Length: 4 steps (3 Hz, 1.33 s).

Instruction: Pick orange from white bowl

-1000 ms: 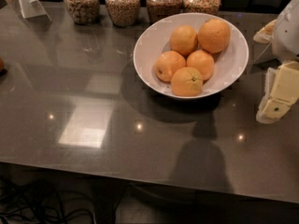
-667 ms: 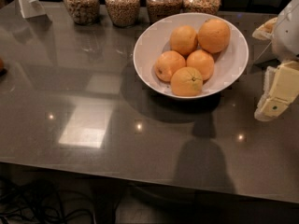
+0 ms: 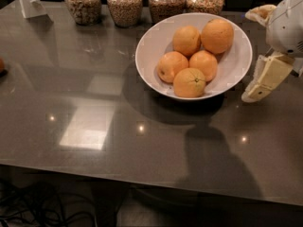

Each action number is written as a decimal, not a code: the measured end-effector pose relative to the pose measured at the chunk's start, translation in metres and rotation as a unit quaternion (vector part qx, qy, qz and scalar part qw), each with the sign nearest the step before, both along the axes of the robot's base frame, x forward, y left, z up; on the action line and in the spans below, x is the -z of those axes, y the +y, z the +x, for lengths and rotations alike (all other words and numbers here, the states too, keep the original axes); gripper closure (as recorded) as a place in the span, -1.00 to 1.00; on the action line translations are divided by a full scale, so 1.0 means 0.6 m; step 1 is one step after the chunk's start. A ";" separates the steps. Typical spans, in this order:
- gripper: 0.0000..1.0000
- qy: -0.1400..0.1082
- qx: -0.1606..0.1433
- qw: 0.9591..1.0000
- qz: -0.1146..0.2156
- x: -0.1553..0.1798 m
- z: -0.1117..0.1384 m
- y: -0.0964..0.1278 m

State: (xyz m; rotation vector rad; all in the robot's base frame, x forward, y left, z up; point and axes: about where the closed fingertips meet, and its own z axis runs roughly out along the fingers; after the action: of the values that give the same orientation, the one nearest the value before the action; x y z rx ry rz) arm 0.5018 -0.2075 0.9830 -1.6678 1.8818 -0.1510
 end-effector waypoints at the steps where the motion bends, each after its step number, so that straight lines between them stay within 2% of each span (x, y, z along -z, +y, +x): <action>1: -1.00 -0.070 -0.035 0.997 0.028 -0.023 0.078 0.018; 2: -1.00 -0.115 -0.061 0.990 0.045 -0.049 0.155 0.036; 3: -1.00 -0.115 -0.061 0.990 0.045 -0.049 0.155 0.036; 4: -1.00 -0.130 -0.083 0.988 0.005 -0.034 0.166 0.028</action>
Offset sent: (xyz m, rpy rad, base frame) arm 0.1445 0.0347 0.0452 0.1309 -0.3292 0.1823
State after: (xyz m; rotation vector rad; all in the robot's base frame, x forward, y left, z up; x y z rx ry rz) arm 0.6014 -0.1906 1.0035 -1.7001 1.5416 -0.2764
